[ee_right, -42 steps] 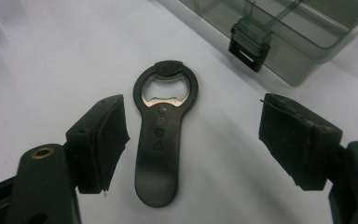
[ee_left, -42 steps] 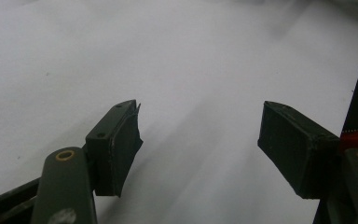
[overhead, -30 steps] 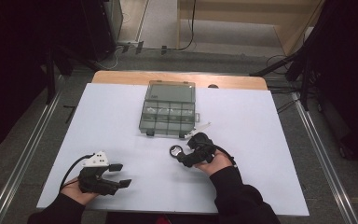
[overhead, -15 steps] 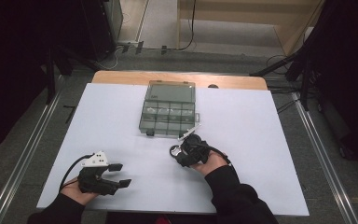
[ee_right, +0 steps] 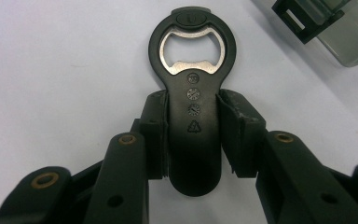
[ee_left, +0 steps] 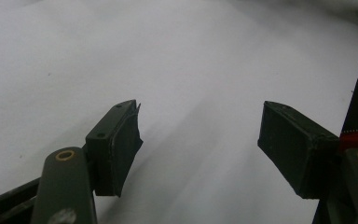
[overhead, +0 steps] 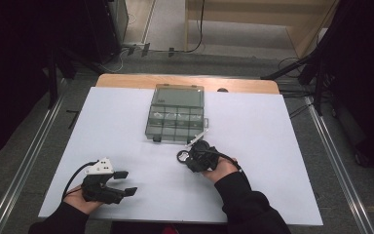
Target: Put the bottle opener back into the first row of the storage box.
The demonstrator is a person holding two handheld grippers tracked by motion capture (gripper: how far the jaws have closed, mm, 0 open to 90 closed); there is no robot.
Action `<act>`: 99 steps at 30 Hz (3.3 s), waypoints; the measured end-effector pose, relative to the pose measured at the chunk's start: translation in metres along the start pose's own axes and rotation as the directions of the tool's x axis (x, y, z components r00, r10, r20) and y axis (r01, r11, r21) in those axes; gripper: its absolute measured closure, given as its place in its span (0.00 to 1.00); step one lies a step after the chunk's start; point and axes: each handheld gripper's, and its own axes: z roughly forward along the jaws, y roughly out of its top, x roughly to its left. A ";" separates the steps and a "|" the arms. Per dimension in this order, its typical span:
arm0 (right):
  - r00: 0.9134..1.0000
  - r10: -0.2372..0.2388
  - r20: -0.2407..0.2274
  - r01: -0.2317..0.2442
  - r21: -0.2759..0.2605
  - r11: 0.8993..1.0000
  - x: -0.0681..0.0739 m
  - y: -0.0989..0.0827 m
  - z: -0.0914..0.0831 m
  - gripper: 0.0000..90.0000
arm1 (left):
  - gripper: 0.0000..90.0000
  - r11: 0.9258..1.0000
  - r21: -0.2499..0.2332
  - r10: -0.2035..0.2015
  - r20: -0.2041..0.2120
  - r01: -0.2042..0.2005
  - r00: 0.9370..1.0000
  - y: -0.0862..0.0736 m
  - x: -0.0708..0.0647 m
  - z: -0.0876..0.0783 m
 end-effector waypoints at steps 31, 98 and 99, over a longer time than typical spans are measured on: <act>0.986 -0.059 -0.155 0.044 -0.097 0.994 -0.017 -0.004 -0.017 0.73 | 0.32 1.000 -0.008 -0.013 -0.002 0.013 1.000 -0.001 0.002 -0.002; 0.841 -0.417 -0.343 0.376 -0.182 0.908 -0.064 0.070 -0.044 0.73 | 0.32 1.000 -0.012 -0.013 0.010 0.013 1.000 0.001 0.002 0.000; 0.841 -0.419 -0.342 0.378 -0.182 0.908 -0.065 0.071 -0.045 0.73 | 0.32 1.000 -0.012 -0.012 0.010 0.012 1.000 0.001 0.002 0.000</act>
